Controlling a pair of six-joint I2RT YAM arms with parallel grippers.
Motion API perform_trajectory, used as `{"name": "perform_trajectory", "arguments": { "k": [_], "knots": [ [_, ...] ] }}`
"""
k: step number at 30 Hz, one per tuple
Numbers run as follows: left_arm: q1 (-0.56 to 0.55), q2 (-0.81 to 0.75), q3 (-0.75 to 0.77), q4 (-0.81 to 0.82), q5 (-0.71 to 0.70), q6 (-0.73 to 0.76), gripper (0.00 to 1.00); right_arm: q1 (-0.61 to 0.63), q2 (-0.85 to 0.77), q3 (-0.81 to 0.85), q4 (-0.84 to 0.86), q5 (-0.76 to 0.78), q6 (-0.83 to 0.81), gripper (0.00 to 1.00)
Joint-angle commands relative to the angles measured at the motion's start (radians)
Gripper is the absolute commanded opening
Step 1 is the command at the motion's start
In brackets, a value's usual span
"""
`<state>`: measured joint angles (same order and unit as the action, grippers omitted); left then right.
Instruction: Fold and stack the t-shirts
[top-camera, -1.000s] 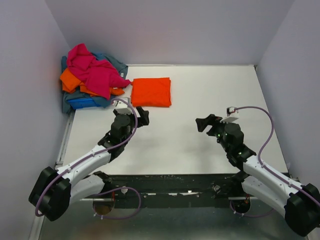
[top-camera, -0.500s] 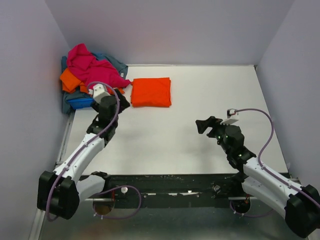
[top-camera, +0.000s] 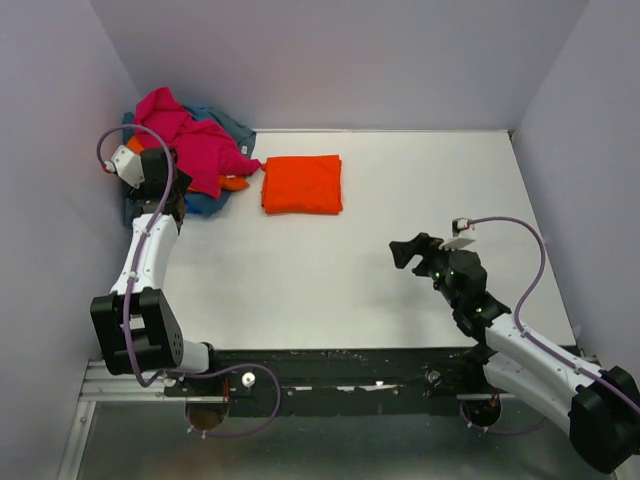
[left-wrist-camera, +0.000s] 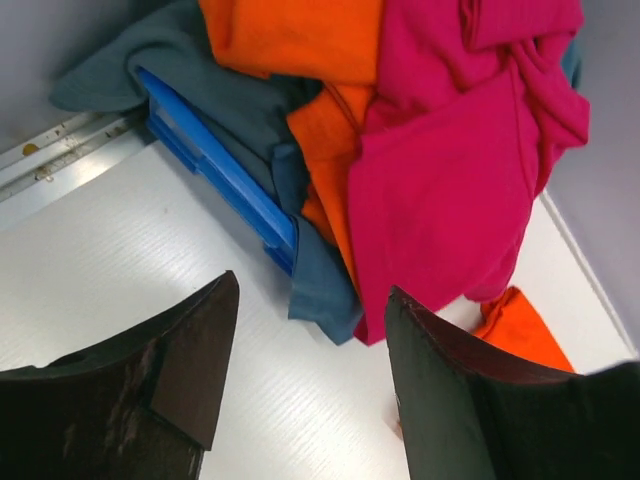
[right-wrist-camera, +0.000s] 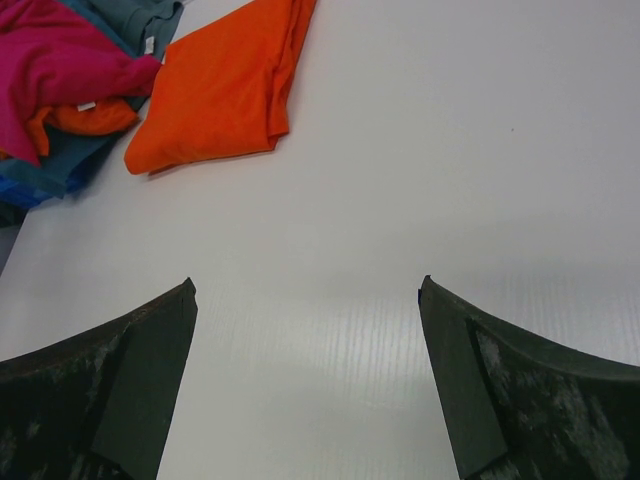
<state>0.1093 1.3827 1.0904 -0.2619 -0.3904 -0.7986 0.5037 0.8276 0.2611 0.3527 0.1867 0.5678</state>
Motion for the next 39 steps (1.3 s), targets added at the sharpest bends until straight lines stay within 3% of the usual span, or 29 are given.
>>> {"name": "perform_trajectory", "arguments": {
  "k": [1,9,14,18,24,31,39],
  "knots": [
    [0.053,0.022,0.087,-0.014,-0.005,-0.077,0.68,-0.001,0.007,-0.008,0.032,-0.032,0.014,1.00],
    [0.055,0.108,0.252,-0.092,-0.053,-0.088,0.72,-0.001,0.047,0.004,0.029,-0.043,0.021,1.00],
    [0.066,0.104,0.209,-0.183,-0.122,-0.169,0.72,-0.001,0.059,0.012,0.019,-0.041,0.027,1.00],
    [0.098,0.122,0.158,-0.149,-0.128,-0.179,0.67,-0.001,0.057,0.009,0.015,-0.047,0.030,1.00],
    [0.131,0.263,0.198,-0.136,-0.136,-0.174,0.61,-0.001,0.065,0.010,0.020,-0.053,0.033,1.00],
    [0.141,0.475,0.394,-0.200,-0.091,-0.146,0.57,-0.001,0.054,0.012,0.005,-0.035,0.030,1.00],
    [0.148,0.542,0.445,-0.188,-0.119,-0.163,0.56,-0.001,0.080,0.023,0.008,-0.041,0.032,1.00]
  ]
}}
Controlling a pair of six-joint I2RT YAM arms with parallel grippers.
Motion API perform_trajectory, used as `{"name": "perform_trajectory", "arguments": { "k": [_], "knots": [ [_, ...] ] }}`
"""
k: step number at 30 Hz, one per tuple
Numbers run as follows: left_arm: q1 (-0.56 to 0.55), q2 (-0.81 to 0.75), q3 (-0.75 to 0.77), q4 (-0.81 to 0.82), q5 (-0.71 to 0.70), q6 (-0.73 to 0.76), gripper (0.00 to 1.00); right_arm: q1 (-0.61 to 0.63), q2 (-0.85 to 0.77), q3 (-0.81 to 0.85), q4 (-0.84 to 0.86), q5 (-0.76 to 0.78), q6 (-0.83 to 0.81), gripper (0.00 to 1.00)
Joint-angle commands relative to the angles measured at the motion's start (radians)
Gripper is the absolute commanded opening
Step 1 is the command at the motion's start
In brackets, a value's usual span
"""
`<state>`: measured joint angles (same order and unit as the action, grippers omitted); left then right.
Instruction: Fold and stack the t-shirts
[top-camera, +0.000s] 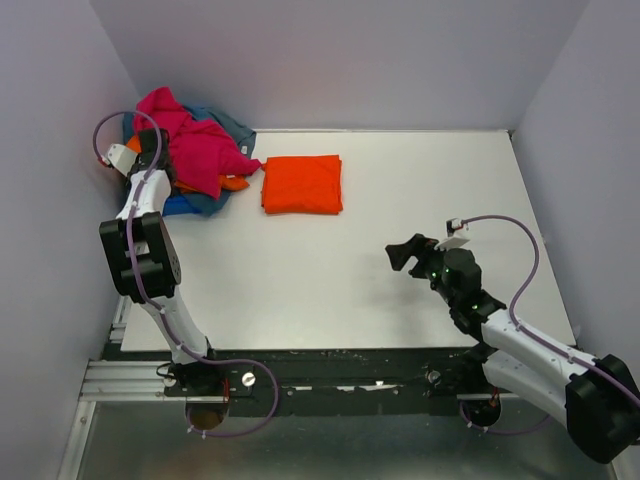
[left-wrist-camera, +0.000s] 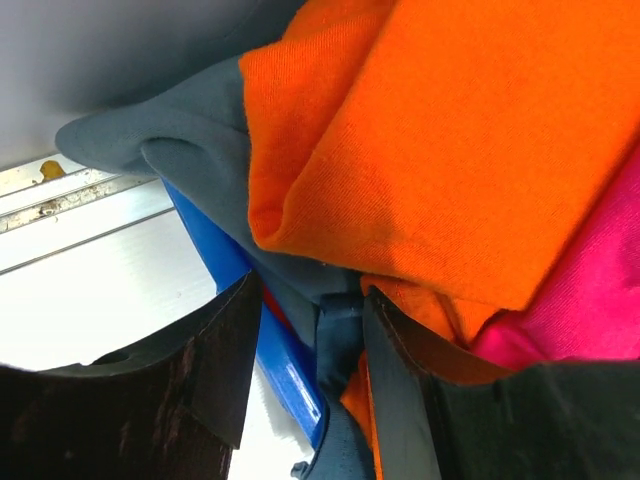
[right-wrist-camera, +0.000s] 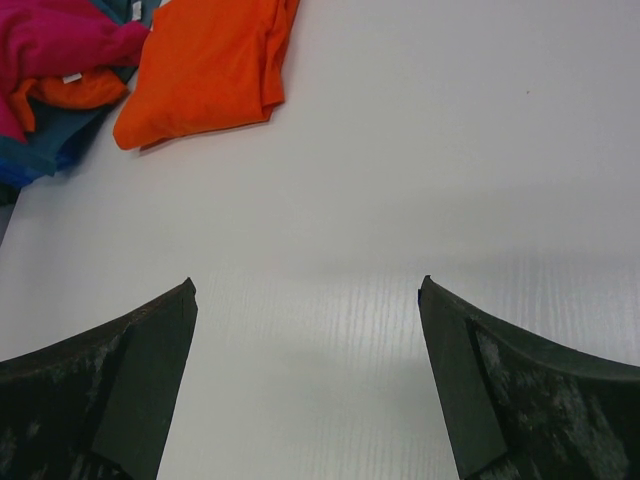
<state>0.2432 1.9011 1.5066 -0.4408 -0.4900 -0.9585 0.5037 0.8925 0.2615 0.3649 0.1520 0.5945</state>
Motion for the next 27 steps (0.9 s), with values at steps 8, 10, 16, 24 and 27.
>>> {"name": "perform_trajectory", "arguments": {
  "k": [8,10,16,24,27],
  "knots": [
    [0.061,0.046,0.047,-0.058,0.044,-0.049,0.19,-0.001,0.033,0.030,-0.004,-0.011,0.010,1.00],
    [0.059,0.015,0.064,-0.059,0.027,-0.017,0.06,-0.001,0.031,0.033,-0.006,-0.011,0.010,1.00],
    [0.064,-0.120,0.168,-0.110,-0.013,0.003,0.00,-0.001,0.037,0.039,-0.014,-0.009,0.005,1.00],
    [0.076,-0.172,0.179,-0.122,0.036,-0.008,0.27,-0.001,0.029,0.042,-0.026,0.001,0.001,1.00],
    [0.097,-0.162,0.095,-0.078,0.103,-0.019,0.29,-0.001,0.019,0.041,-0.038,0.006,-0.001,1.00]
  ]
}}
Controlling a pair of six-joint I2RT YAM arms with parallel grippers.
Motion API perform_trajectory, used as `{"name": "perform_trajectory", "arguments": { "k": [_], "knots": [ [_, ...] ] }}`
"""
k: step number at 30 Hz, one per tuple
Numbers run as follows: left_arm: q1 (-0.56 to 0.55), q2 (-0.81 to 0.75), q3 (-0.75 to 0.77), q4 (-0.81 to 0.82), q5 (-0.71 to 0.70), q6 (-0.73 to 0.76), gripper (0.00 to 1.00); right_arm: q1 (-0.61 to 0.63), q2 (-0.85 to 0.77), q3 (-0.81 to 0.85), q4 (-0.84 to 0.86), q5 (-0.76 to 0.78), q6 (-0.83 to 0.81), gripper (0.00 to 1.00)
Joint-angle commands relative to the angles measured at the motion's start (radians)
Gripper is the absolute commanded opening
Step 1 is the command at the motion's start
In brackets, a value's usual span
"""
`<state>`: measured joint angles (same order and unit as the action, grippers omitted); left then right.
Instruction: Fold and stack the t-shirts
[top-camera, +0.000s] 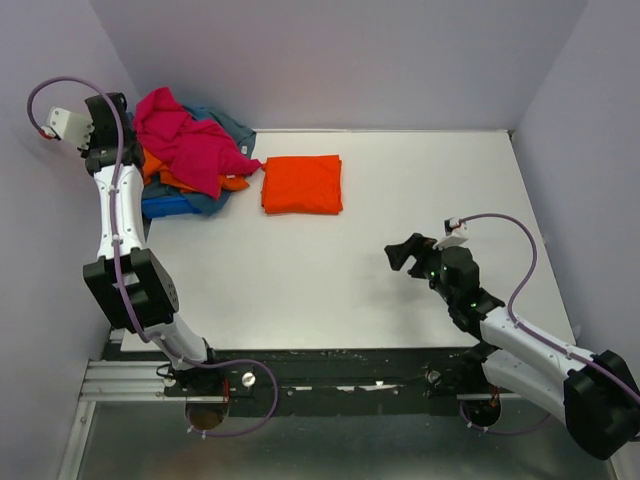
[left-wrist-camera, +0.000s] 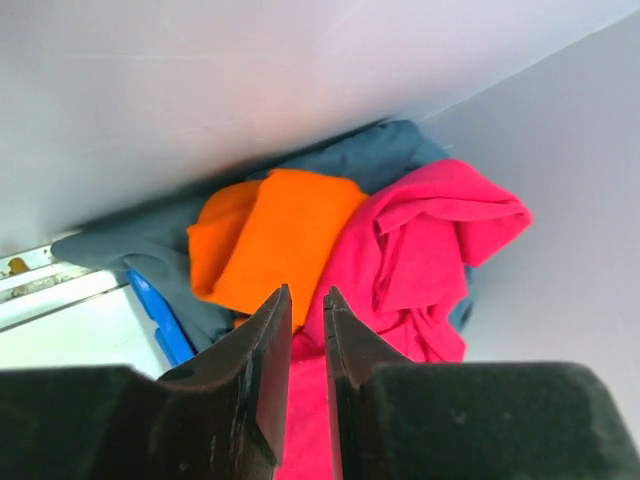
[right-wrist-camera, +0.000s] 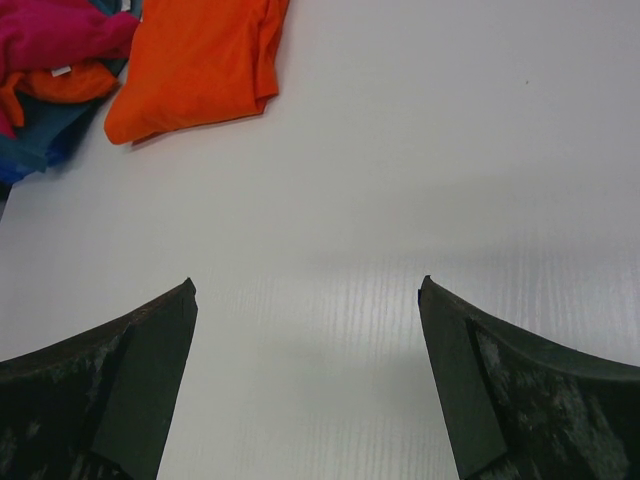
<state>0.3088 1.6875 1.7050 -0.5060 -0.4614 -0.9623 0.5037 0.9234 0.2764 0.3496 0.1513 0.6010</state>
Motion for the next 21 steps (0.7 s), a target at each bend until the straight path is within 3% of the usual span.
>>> {"name": "perform_trajectory", "arguments": {
  "k": [1,3,5,13,19,21],
  "knots": [
    [0.036,0.054,-0.132,0.009,0.088,-0.019,0.30,-0.001,-0.017,0.024,-0.024,0.010,-0.007,1.00],
    [0.039,0.066,-0.182,0.044,0.119,-0.033,0.34,-0.001,-0.027,0.020,-0.023,0.013,-0.010,1.00],
    [0.047,0.095,-0.205,0.050,0.156,-0.044,0.47,-0.001,-0.026,0.020,-0.021,0.014,-0.012,1.00],
    [0.065,0.208,-0.177,0.061,0.178,-0.070,0.43,-0.001,0.000,0.032,-0.023,0.002,-0.009,1.00],
    [0.069,0.313,-0.090,0.034,0.185,-0.041,0.52,-0.001,0.002,0.032,-0.023,0.001,-0.006,1.00],
    [0.069,0.342,-0.077,0.038,0.191,-0.039,0.60,-0.001,0.006,0.032,-0.021,-0.002,-0.007,1.00]
  ]
}}
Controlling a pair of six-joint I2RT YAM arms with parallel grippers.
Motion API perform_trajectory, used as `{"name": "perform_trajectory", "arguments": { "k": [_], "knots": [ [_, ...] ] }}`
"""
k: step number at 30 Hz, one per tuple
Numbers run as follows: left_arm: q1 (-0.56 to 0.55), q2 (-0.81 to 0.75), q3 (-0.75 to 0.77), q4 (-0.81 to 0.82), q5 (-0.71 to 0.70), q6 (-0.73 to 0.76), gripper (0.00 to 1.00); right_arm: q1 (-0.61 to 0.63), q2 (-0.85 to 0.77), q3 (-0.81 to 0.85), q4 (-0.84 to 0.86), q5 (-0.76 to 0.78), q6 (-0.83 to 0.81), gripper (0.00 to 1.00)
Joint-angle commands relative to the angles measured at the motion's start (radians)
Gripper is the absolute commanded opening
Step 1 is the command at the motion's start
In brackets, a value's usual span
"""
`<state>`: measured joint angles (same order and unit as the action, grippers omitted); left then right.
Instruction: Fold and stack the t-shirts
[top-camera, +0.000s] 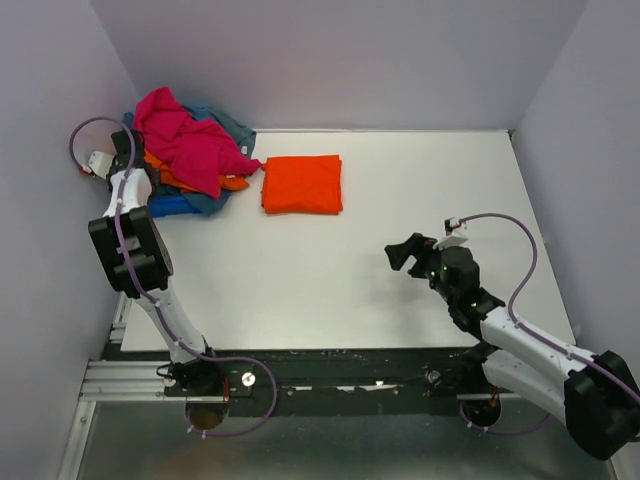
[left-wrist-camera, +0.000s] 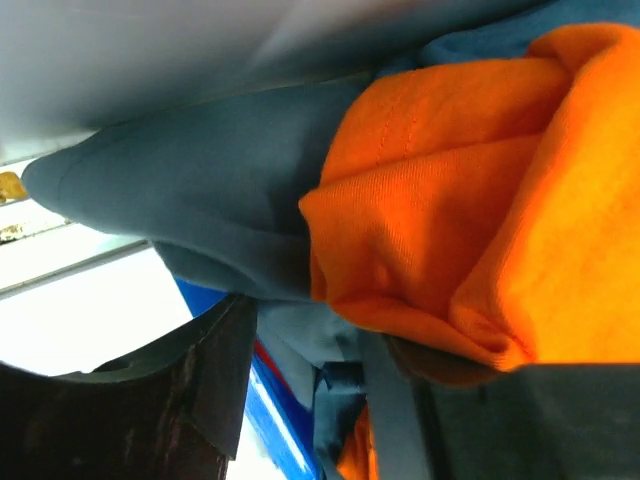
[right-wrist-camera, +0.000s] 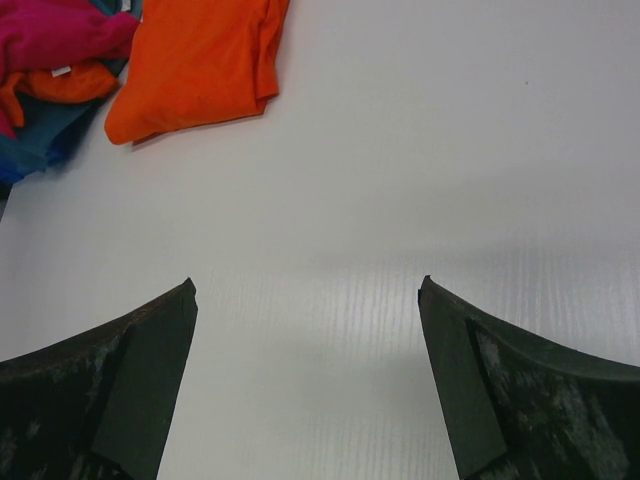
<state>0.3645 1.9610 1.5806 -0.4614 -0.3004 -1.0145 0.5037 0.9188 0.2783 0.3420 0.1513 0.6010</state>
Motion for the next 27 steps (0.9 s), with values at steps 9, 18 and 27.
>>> {"name": "perform_trajectory", "arguments": {
  "k": [9,18,27],
  "knots": [
    [0.014,0.072,0.042,0.026,0.032,0.011,0.01,-0.001,0.028,0.038,-0.012,-0.013,-0.007,0.99],
    [0.013,-0.152,0.068,0.015,0.018,0.030,0.00,-0.001,0.022,0.038,-0.011,-0.018,-0.012,0.99],
    [0.013,-0.335,0.159,-0.017,0.012,0.030,0.00,-0.001,0.003,0.029,-0.011,-0.006,-0.020,0.99]
  ]
}}
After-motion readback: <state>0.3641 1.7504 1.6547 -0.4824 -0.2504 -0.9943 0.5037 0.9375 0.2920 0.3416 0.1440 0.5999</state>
